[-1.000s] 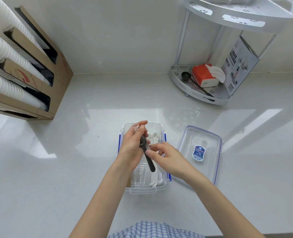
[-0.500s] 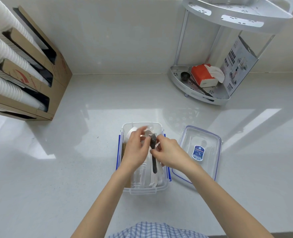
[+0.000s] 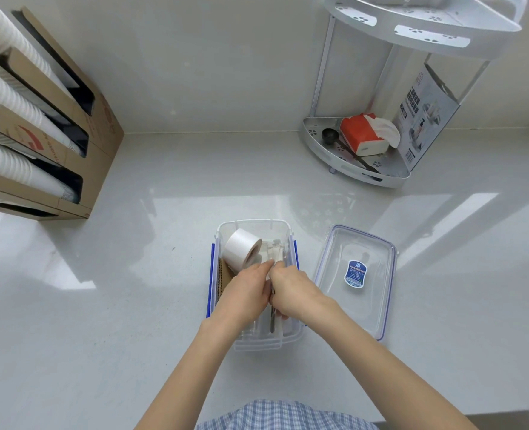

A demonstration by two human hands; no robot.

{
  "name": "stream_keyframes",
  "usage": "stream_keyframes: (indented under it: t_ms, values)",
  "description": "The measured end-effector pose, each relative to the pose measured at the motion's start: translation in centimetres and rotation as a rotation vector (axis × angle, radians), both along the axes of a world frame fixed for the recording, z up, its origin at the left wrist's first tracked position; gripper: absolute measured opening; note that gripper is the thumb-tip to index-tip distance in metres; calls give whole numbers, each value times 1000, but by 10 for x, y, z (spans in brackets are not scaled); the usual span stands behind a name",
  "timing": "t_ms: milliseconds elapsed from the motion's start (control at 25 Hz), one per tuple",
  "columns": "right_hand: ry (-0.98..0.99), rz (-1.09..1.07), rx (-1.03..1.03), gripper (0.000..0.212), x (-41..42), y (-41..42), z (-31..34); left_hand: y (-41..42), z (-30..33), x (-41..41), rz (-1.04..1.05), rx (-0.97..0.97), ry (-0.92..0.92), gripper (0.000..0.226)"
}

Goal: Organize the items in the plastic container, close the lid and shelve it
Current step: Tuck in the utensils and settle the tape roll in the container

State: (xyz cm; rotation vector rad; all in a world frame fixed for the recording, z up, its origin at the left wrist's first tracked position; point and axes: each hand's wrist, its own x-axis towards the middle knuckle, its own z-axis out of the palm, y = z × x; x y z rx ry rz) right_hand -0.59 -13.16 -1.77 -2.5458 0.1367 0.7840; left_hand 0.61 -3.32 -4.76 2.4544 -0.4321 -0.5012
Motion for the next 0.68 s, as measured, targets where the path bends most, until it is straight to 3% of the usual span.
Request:
stream_keyframes:
  t_ms: [120, 280, 480, 680]
  values:
    - [63, 72, -19, 19, 1, 1, 1, 3, -1, -2, -35, 68, 11, 32]
    - [60, 90, -50, 15, 2, 1, -3, 5, -2, -4, -26, 95, 14, 25]
    - [55, 97, -65, 28, 1, -2, 2, 12, 2, 0, 16, 60, -16, 33]
    - [-183, 43, -38, 30, 12, -9, 13, 28, 18, 13, 244, -59, -168, 31]
